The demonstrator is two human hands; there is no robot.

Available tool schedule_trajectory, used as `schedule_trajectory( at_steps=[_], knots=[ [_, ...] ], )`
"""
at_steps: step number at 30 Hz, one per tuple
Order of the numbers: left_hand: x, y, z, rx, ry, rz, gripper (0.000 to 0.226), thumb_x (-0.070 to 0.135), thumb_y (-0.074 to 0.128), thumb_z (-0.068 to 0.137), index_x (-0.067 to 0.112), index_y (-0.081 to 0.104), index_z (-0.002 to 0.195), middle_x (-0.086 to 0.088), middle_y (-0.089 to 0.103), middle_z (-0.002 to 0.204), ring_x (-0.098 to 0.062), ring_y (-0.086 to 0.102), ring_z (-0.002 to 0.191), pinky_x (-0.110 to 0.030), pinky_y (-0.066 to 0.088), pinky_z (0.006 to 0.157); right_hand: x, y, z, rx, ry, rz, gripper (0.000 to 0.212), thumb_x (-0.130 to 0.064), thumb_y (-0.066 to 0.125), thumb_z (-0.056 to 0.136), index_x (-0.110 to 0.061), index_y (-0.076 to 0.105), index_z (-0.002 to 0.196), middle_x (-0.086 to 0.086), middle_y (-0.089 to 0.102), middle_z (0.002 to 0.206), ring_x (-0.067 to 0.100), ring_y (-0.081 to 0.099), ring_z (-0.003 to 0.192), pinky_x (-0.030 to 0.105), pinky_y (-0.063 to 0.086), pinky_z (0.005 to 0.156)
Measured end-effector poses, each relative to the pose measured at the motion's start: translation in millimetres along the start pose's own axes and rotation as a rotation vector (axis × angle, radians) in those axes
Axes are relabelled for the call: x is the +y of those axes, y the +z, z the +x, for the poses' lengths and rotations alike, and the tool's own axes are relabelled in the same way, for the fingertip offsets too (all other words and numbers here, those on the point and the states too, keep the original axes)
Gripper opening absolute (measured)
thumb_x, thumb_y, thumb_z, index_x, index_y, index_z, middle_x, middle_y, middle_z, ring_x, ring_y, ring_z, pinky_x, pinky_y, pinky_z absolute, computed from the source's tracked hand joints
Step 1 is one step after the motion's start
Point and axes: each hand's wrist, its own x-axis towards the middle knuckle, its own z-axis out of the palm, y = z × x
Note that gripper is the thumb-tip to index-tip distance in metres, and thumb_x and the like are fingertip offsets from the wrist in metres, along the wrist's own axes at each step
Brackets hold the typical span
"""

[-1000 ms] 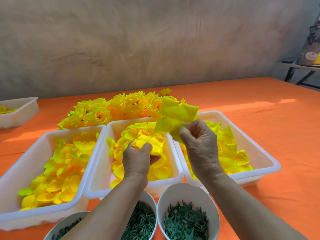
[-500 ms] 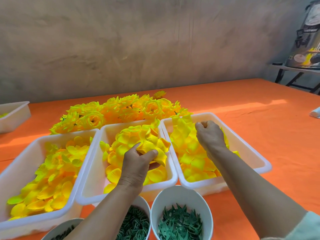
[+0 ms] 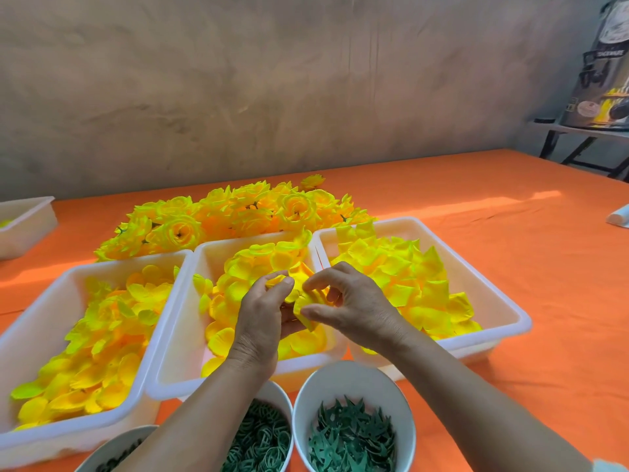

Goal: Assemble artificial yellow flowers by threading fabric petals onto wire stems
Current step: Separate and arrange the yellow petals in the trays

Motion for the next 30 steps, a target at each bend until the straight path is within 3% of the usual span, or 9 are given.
schedule_trajectory(
  at_steps=[9, 13, 18, 23, 25, 30],
  knots=[
    [0.6, -0.9, -0.3, -0.086, -0.033, -0.025, 0.018, 0.020, 0.050, 0.098, 0.017, 0.062, 0.112, -0.006, 0.073, 0.077, -0.018, 0.071, 0.068, -0.028, 0.055, 0.055, 4.9, 4.0, 2.5, 0.141, -0.028, 0.044, 0.018, -0.025, 0.081, 0.076, -0.017, 0.077, 0.091, -0.013, 0.049, 0.074, -0.007, 0.049, 0.065, 0.009, 0.036, 0.062],
    [1.7, 0.6, -1.3, -0.108, -0.027, 0.010, 0.039, 0.023, 0.064, 0.076, 0.022, 0.059, 0.114, -0.009, 0.077, 0.090, -0.023, 0.074, 0.081, -0.032, 0.057, 0.064, 7.4, 4.2, 3.8, 0.166, -0.055, 0.034, 0.013, -0.027, 0.072, 0.085, -0.017, 0.079, 0.092, -0.012, 0.050, 0.072, -0.004, 0.050, 0.066, 0.007, 0.033, 0.061],
    [0.3, 3.8, -2.2, -0.066, 0.036, 0.040, 0.034, -0.001, 0.067, 0.088, 0.022, 0.056, 0.111, -0.006, 0.073, 0.085, -0.018, 0.071, 0.077, -0.030, 0.058, 0.060, 9.9, 6.6, 3.8, 0.159, -0.086, -0.020, 0.019, -0.028, 0.061, 0.094, -0.016, 0.077, 0.095, -0.002, 0.055, 0.077, 0.004, 0.051, 0.069, 0.017, 0.036, 0.061],
    [0.9, 2.8, -3.9, -0.072, 0.047, 0.043, 0.037, -0.003, 0.066, 0.087, 0.018, 0.055, 0.116, -0.008, 0.073, 0.089, -0.020, 0.071, 0.081, -0.028, 0.057, 0.059, 12.1, 6.0, 5.4, 0.211, -0.025, 0.060, 0.013, -0.029, 0.067, 0.090, -0.020, 0.077, 0.088, -0.004, 0.065, 0.080, 0.006, 0.060, 0.073, 0.018, 0.045, 0.066],
    [0.9, 2.7, -4.1, -0.078, 0.042, 0.052, 0.038, -0.003, 0.066, 0.087, 0.016, 0.054, 0.118, -0.009, 0.073, 0.092, -0.021, 0.072, 0.084, -0.029, 0.057, 0.060, 11.9, 4.0, 5.8, 0.234, 0.032, 0.183, 0.006, -0.029, 0.073, 0.084, -0.025, 0.075, 0.080, -0.004, 0.070, 0.081, 0.008, 0.065, 0.075, 0.026, 0.053, 0.069],
    [0.2, 1.9, -3.3, -0.069, 0.038, 0.048, 0.039, 0.000, 0.068, 0.087, 0.017, 0.054, 0.119, -0.012, 0.074, 0.095, -0.024, 0.072, 0.084, -0.030, 0.057, 0.059, 12.8, 4.1, 6.2, 0.228, 0.018, 0.121, 0.014, -0.027, 0.064, 0.092, -0.019, 0.073, 0.084, 0.001, 0.069, 0.082, 0.015, 0.063, 0.075, 0.034, 0.051, 0.068]
  ],
)
